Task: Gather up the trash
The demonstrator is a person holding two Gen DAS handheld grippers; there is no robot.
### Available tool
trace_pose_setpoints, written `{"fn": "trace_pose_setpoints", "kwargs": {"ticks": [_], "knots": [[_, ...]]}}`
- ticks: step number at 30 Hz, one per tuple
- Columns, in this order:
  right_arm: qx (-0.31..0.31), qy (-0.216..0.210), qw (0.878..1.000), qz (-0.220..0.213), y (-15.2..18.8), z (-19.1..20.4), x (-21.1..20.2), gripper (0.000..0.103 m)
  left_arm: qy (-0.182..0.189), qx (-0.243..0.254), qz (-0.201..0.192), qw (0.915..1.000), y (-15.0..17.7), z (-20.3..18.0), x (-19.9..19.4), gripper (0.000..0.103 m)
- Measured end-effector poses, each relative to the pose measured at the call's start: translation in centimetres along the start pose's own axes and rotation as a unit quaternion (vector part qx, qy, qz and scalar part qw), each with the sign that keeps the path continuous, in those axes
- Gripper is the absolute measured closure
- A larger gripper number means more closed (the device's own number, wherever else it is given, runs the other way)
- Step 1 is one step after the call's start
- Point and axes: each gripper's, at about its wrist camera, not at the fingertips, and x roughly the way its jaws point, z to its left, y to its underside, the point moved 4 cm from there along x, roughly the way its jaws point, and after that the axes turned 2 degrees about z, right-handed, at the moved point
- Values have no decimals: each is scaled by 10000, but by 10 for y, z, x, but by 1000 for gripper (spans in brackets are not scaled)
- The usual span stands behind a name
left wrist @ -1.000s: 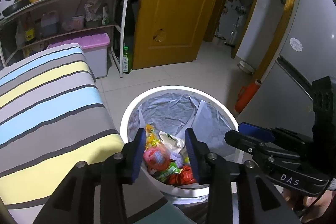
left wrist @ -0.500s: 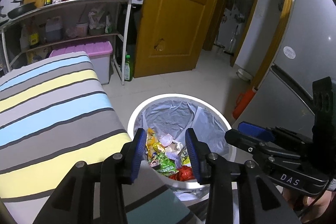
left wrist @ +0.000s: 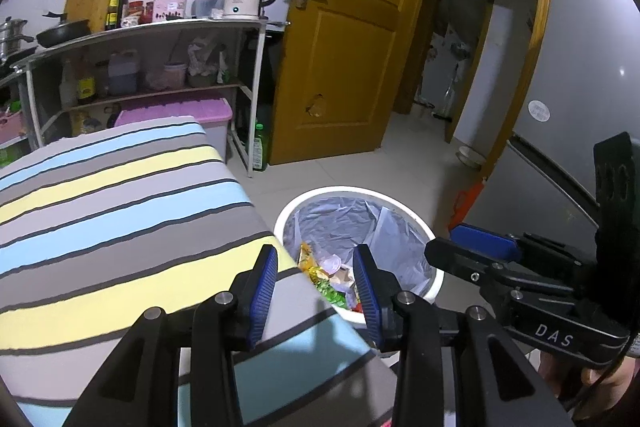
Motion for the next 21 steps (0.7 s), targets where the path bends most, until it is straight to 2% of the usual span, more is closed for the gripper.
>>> {"fn": "trace_pose_setpoints", "kwargs": {"ticks": [10,21], "knots": [[-238,-70,9995,-186,13,32,-30,62,-192,-42,-158,9997,17,9,-44,64],[-483,-103,9985,-227,31,49,-49,62,-487,-47,-294,9984,37,11,-79,64]]}}
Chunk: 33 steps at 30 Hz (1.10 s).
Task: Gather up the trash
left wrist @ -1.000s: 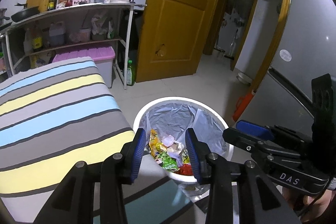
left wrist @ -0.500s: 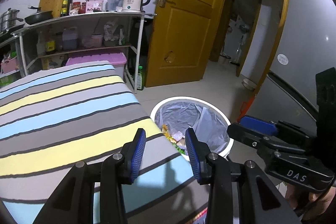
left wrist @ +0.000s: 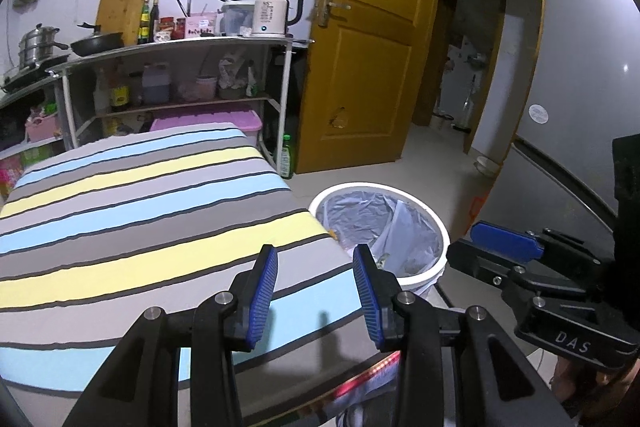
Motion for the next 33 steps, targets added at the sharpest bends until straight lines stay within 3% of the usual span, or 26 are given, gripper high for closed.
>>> {"fn": "trace_pose_setpoints", "kwargs": {"ticks": [33], "knots": [[-32,20,10000,-67,8,4,-8,62,-103,5,-184,9998,4,2,-17,64]]}}
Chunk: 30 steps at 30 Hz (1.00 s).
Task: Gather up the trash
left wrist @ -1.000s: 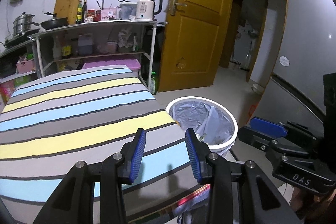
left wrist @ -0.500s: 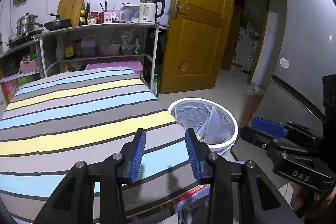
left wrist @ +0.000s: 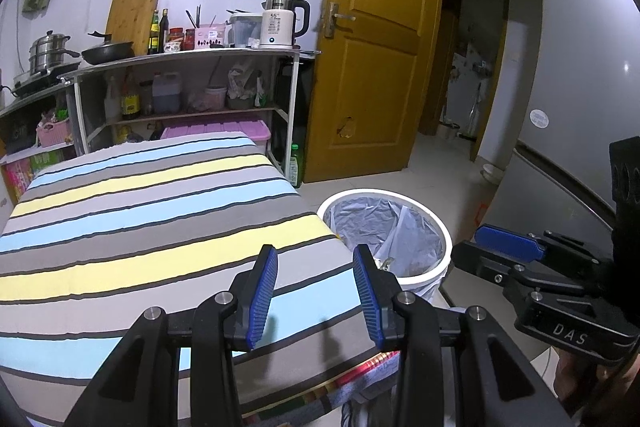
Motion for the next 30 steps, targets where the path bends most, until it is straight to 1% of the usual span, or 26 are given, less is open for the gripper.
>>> {"fn": "trace_pose_setpoints", "kwargs": {"ticks": [30], "knots": [[4,-5,10000,7,0,-1,0,62,-103,-14,-12,9999,2,6,-1,64]]}}
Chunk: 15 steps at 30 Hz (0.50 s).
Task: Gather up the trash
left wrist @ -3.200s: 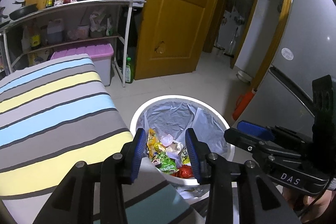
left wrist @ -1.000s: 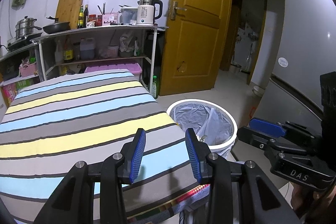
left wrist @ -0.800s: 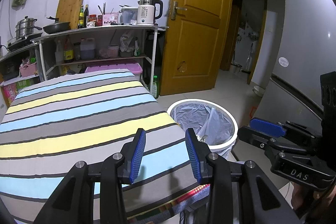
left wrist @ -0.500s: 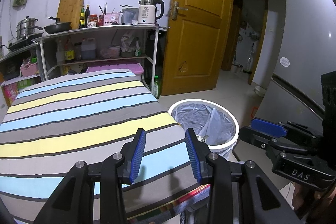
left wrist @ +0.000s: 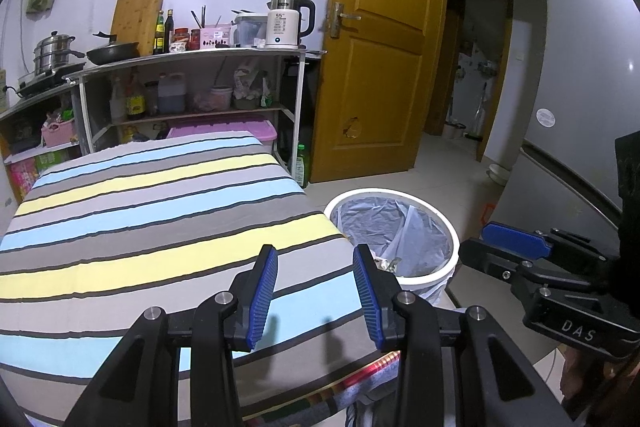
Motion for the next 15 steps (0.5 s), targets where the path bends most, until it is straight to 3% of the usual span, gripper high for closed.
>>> {"fn": "trace_pose_setpoints", "kwargs": {"ticks": [15], "knots": [[3,-1,10000,0,-1,0,0,62,-46,24,13,10000,1,-1,0,64]]}}
